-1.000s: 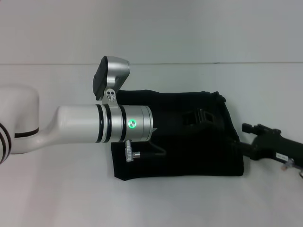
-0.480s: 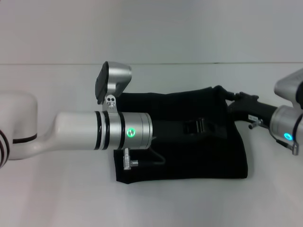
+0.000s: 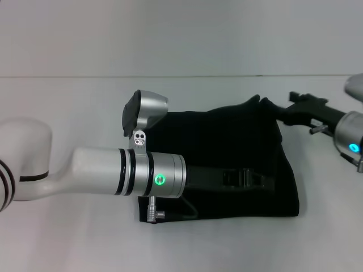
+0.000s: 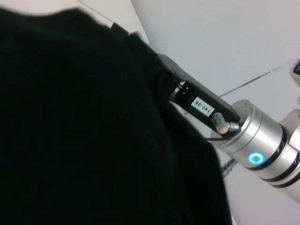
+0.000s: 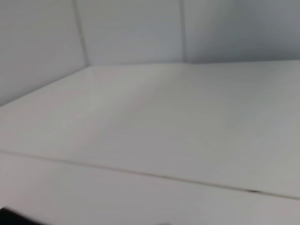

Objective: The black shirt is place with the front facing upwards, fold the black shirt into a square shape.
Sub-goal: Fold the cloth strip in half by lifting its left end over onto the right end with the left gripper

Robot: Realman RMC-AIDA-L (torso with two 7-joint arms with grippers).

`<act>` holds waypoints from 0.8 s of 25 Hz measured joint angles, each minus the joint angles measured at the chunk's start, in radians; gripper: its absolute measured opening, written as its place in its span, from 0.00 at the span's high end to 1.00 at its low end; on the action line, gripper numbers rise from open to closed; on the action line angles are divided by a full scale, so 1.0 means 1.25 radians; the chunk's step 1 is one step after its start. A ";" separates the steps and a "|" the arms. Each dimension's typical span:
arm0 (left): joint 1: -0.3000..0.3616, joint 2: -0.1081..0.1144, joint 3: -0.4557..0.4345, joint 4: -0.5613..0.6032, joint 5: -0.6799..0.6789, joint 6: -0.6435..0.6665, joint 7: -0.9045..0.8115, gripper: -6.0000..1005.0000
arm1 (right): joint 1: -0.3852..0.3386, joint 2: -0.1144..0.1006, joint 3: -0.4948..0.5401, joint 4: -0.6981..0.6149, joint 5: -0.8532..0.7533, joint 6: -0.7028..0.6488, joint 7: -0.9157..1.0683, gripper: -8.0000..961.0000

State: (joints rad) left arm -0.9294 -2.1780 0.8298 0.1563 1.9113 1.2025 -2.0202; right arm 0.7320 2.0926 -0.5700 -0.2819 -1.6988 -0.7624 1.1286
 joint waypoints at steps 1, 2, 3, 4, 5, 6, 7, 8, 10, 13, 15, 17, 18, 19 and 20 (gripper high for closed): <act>0.000 0.000 0.000 0.000 0.000 0.000 0.000 0.91 | -0.006 0.000 0.000 -0.002 0.017 0.000 -0.005 0.12; -0.003 0.000 0.003 -0.002 0.000 -0.003 0.005 0.91 | -0.015 -0.001 0.001 -0.005 0.043 0.000 -0.015 0.12; -0.004 0.000 0.006 -0.003 0.000 -0.006 0.006 0.90 | -0.022 -0.001 0.001 -0.007 0.065 0.001 -0.023 0.12; -0.006 0.000 0.008 -0.004 0.000 -0.011 0.007 0.90 | -0.030 -0.001 0.001 -0.009 0.089 0.001 -0.030 0.12; -0.006 0.000 0.008 -0.006 -0.002 -0.015 0.007 0.89 | -0.038 -0.002 0.002 -0.011 0.111 0.001 -0.036 0.12; -0.005 0.000 0.005 -0.009 -0.003 -0.019 0.007 0.89 | -0.046 -0.002 0.003 -0.012 0.137 0.001 -0.043 0.12; -0.004 0.000 0.002 -0.011 -0.005 -0.020 0.012 0.89 | -0.054 -0.003 0.006 -0.012 0.165 0.002 -0.048 0.12; -0.004 0.000 0.001 -0.011 -0.006 -0.019 0.015 0.88 | -0.062 -0.003 0.011 -0.012 0.190 0.002 -0.053 0.12; -0.003 0.000 0.000 -0.012 -0.018 0.001 0.034 0.87 | -0.078 -0.004 0.026 -0.012 0.235 0.002 -0.061 0.12; -0.003 0.000 -0.001 -0.011 -0.044 0.054 0.048 0.83 | -0.098 -0.003 0.047 -0.011 0.286 -0.006 -0.065 0.12; -0.001 0.000 -0.002 -0.002 -0.070 0.105 0.052 0.75 | -0.108 -0.003 0.053 -0.009 0.306 -0.016 -0.065 0.12; 0.013 0.003 -0.008 0.018 -0.111 0.172 0.069 0.67 | -0.121 -0.003 0.049 -0.008 0.309 -0.047 -0.065 0.12; 0.025 0.005 -0.011 0.033 -0.134 0.212 0.080 0.64 | -0.129 -0.003 0.044 -0.008 0.304 -0.075 -0.065 0.12; 0.043 0.007 -0.014 0.055 -0.157 0.249 0.086 0.61 | -0.138 -0.004 0.038 -0.009 0.294 -0.114 -0.065 0.12; 0.058 0.010 -0.015 0.072 -0.173 0.275 0.087 0.58 | -0.148 -0.006 0.030 -0.010 0.277 -0.159 -0.064 0.12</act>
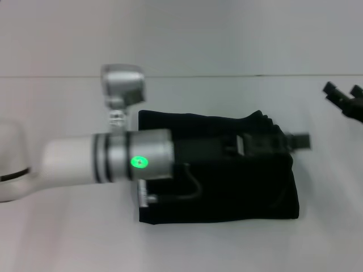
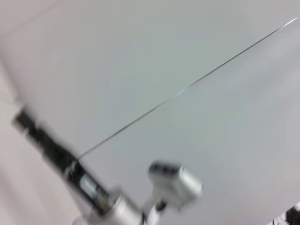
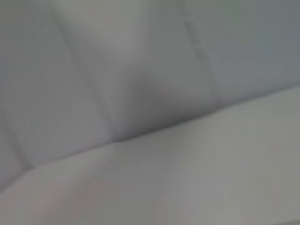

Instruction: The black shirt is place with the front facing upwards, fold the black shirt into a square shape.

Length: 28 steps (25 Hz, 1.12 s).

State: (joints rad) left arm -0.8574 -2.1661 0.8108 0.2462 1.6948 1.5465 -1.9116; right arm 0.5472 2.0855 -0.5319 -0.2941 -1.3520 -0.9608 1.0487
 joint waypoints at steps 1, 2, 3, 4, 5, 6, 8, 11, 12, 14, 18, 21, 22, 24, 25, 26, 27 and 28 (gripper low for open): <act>0.017 0.004 -0.001 0.022 -0.009 0.017 -0.007 0.55 | -0.010 -0.004 -0.010 -0.001 -0.025 -0.054 0.001 0.12; 0.036 0.011 -0.004 0.045 -0.015 0.030 -0.017 0.51 | -0.018 -0.008 -0.021 -0.002 -0.051 -0.099 0.002 0.12; 0.052 0.020 -0.009 0.063 -0.017 0.032 -0.027 0.48 | -0.026 -0.012 -0.034 -0.002 -0.084 -0.150 0.000 0.12; 0.070 0.031 -0.021 0.075 -0.018 0.028 -0.036 0.45 | -0.031 -0.017 -0.049 -0.004 -0.121 -0.195 -0.003 0.12; 0.090 0.045 -0.038 0.084 -0.018 0.020 -0.042 0.42 | -0.036 -0.021 -0.062 -0.008 -0.159 -0.237 -0.006 0.12; 0.101 0.054 -0.050 0.084 -0.018 0.009 -0.044 0.39 | -0.038 -0.023 -0.071 -0.013 -0.191 -0.266 -0.008 0.12; 0.136 0.089 -0.081 0.083 -0.019 -0.038 -0.052 0.33 | -0.040 -0.022 -0.080 -0.031 -0.260 -0.309 -0.008 0.12; 0.173 0.125 -0.088 0.081 -0.018 -0.112 -0.068 0.23 | -0.039 -0.007 -0.082 -0.060 -0.339 -0.328 -0.008 0.12; 0.182 0.133 -0.090 0.080 -0.018 -0.129 -0.072 0.19 | -0.037 -0.002 -0.082 -0.067 -0.362 -0.325 -0.008 0.12; 0.196 0.141 -0.096 0.080 -0.018 -0.150 -0.077 0.14 | -0.034 0.003 -0.082 -0.071 -0.397 -0.311 -0.007 0.12; 0.208 0.144 -0.101 0.083 -0.019 -0.159 -0.079 0.07 | -0.045 0.003 -0.080 -0.066 -0.411 -0.269 -0.003 0.12; 0.204 0.143 -0.101 0.082 -0.015 -0.165 -0.080 0.07 | -0.064 0.002 -0.081 -0.065 -0.411 -0.236 -0.001 0.12; 0.204 0.143 -0.101 0.082 -0.015 -0.165 -0.079 0.07 | -0.068 0.002 -0.081 -0.065 -0.412 -0.230 -0.001 0.12; 0.203 0.142 -0.101 0.082 -0.014 -0.168 -0.079 0.07 | -0.080 0.002 -0.076 -0.065 -0.411 -0.220 -0.001 0.12; 0.202 0.142 -0.101 0.082 -0.014 -0.169 -0.078 0.07 | -0.085 0.002 -0.071 -0.065 -0.409 -0.219 -0.001 0.12; 0.202 0.142 -0.101 0.083 -0.014 -0.172 -0.078 0.07 | -0.089 0.001 -0.066 -0.065 -0.408 -0.218 -0.002 0.12; 0.201 0.142 -0.101 0.084 -0.014 -0.175 -0.078 0.07 | -0.092 0.001 -0.058 -0.066 -0.407 -0.215 -0.003 0.12; 0.200 0.142 -0.100 0.084 -0.014 -0.179 -0.079 0.07 | -0.093 0.001 -0.052 -0.066 -0.407 -0.211 -0.003 0.12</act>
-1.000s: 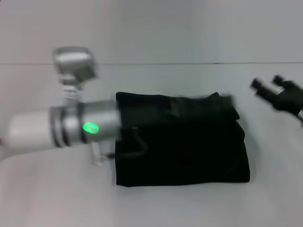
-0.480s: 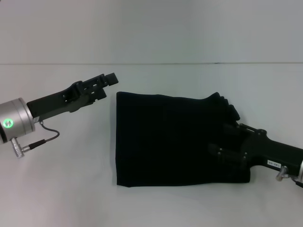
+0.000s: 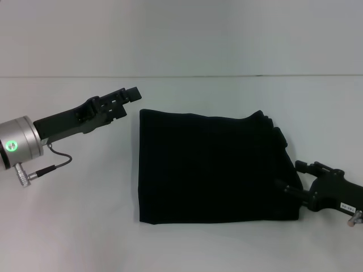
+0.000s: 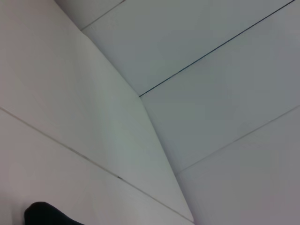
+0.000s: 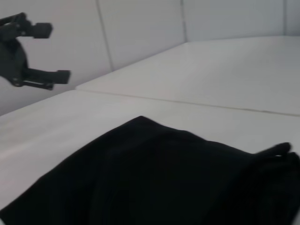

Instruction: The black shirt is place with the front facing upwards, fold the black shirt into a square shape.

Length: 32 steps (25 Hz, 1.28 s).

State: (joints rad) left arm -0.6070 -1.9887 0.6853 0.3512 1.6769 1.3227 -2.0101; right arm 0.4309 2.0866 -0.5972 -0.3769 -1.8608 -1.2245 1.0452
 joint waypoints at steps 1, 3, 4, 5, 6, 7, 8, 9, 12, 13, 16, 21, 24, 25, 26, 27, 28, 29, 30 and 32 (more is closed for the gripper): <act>-0.001 0.000 0.001 0.000 0.000 -0.003 -0.001 0.07 | 0.000 -0.001 0.005 0.000 -0.001 0.006 0.000 0.12; -0.003 0.002 0.003 -0.002 0.000 -0.007 -0.001 0.07 | -0.001 -0.001 0.008 0.000 -0.003 0.019 0.001 0.12; -0.004 0.002 0.003 -0.003 0.000 -0.008 -0.001 0.07 | -0.001 -0.002 0.008 0.001 -0.003 0.028 0.001 0.12; -0.005 0.002 0.004 -0.003 0.000 -0.009 -0.001 0.07 | -0.002 -0.001 0.009 0.001 -0.003 0.039 0.002 0.12; -0.005 0.002 0.004 -0.003 0.000 -0.009 -0.001 0.07 | -0.003 0.000 0.013 0.001 -0.002 0.050 0.002 0.12; -0.005 0.002 0.003 -0.003 0.000 -0.009 -0.001 0.07 | -0.004 0.001 0.019 0.001 -0.001 0.060 0.003 0.12; -0.005 0.003 0.002 -0.003 0.000 -0.009 -0.001 0.07 | -0.005 0.002 0.029 0.001 -0.001 0.070 0.004 0.12; -0.005 0.003 0.002 -0.003 0.001 -0.010 -0.001 0.07 | -0.006 0.002 0.038 0.001 0.000 0.077 0.005 0.12; -0.004 0.003 0.002 -0.004 0.001 -0.010 -0.001 0.07 | -0.010 0.002 0.081 0.001 0.000 0.086 0.012 0.12; -0.003 0.003 0.002 -0.004 0.001 -0.010 -0.001 0.07 | -0.011 0.001 0.098 0.001 0.000 0.084 0.015 0.12; -0.003 0.003 0.003 -0.004 0.001 -0.011 -0.001 0.07 | -0.017 -0.002 0.158 -0.009 0.001 0.058 0.037 0.12; -0.004 0.005 0.006 -0.004 0.001 -0.011 -0.001 0.07 | -0.006 -0.025 0.182 -0.050 -0.004 -0.006 0.200 0.12; -0.001 0.010 0.007 -0.003 0.002 -0.005 -0.001 0.07 | 0.006 -0.048 0.138 -0.097 -0.008 -0.048 0.356 0.12; 0.002 0.012 0.008 -0.003 0.002 0.000 -0.001 0.07 | 0.011 -0.058 0.119 -0.115 -0.011 -0.066 0.410 0.12; 0.004 0.015 0.009 -0.004 0.002 0.004 -0.001 0.07 | 0.018 -0.068 0.101 -0.128 -0.016 -0.083 0.464 0.12; 0.006 0.017 0.009 -0.005 0.003 0.009 -0.001 0.07 | 0.028 -0.083 0.080 -0.141 -0.027 -0.102 0.526 0.12; 0.009 0.020 0.012 -0.005 0.003 0.016 -0.001 0.07 | 0.042 -0.099 0.058 -0.153 -0.044 -0.121 0.589 0.12; 0.010 0.022 0.015 -0.005 0.003 0.020 -0.001 0.07 | 0.057 -0.113 0.042 -0.161 -0.063 -0.135 0.642 0.12; 0.011 0.026 0.022 -0.004 0.004 0.027 0.000 0.07 | 0.077 -0.128 0.024 -0.167 -0.089 -0.149 0.699 0.12; 0.012 0.037 0.046 0.001 0.015 0.042 0.004 0.07 | 0.144 -0.163 -0.012 -0.175 -0.192 -0.179 0.869 0.12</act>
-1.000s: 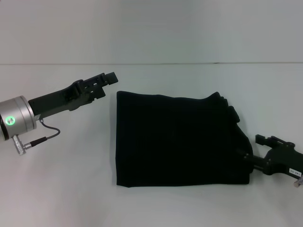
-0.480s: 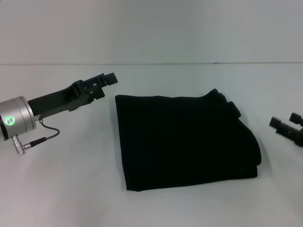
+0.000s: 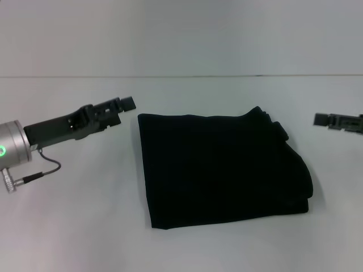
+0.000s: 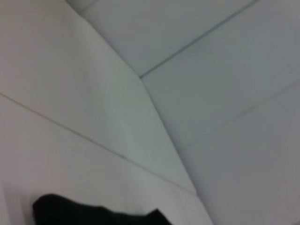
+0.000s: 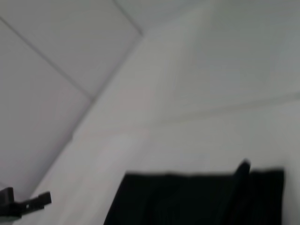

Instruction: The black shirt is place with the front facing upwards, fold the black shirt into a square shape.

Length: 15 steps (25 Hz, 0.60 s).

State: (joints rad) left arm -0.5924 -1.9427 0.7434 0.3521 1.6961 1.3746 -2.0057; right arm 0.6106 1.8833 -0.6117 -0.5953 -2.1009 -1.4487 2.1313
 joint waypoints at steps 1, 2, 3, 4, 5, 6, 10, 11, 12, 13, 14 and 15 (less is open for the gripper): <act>0.000 0.002 0.004 0.001 0.005 0.003 0.002 0.07 | 0.000 0.000 0.000 0.000 0.000 0.000 0.000 0.12; 0.000 0.006 0.011 0.004 0.013 0.010 0.006 0.07 | 0.027 -0.007 -0.008 0.000 -0.050 -0.009 0.060 0.12; 0.000 0.009 0.014 0.006 0.018 0.013 0.009 0.07 | 0.051 -0.010 -0.011 -0.002 -0.087 -0.017 0.099 0.12; -0.001 0.016 0.020 0.012 0.037 0.029 0.020 0.07 | 0.071 -0.011 -0.014 -0.004 -0.125 -0.027 0.135 0.12; 0.000 0.019 0.022 0.016 0.048 0.039 0.028 0.07 | 0.093 -0.009 -0.014 -0.010 -0.160 -0.039 0.166 0.12; 0.000 0.025 0.024 0.022 0.067 0.058 0.042 0.07 | 0.111 -0.006 -0.015 -0.016 -0.190 -0.050 0.189 0.12; 0.004 0.034 0.026 0.048 0.133 0.140 0.118 0.07 | 0.169 0.010 -0.034 -0.027 -0.286 -0.058 0.257 0.12; 0.006 0.034 0.026 0.053 0.141 0.153 0.136 0.07 | 0.180 0.014 -0.044 -0.027 -0.305 -0.047 0.276 0.12; 0.006 0.034 0.026 0.053 0.141 0.153 0.136 0.07 | 0.189 0.018 -0.054 -0.025 -0.320 -0.039 0.291 0.12; 0.016 0.030 0.022 0.069 0.149 0.171 0.173 0.07 | 0.195 0.022 -0.063 -0.022 -0.329 -0.026 0.304 0.12; 0.025 0.026 0.018 0.077 0.149 0.174 0.196 0.07 | 0.200 0.026 -0.070 -0.017 -0.334 -0.014 0.312 0.12; 0.027 0.024 0.017 0.079 0.149 0.173 0.200 0.07 | 0.203 0.029 -0.075 -0.013 -0.335 -0.005 0.317 0.12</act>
State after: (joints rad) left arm -0.5591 -1.9123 0.7645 0.4505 1.8828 1.5906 -1.7556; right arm 0.8642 1.9194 -0.7050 -0.6117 -2.5191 -1.4551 2.5276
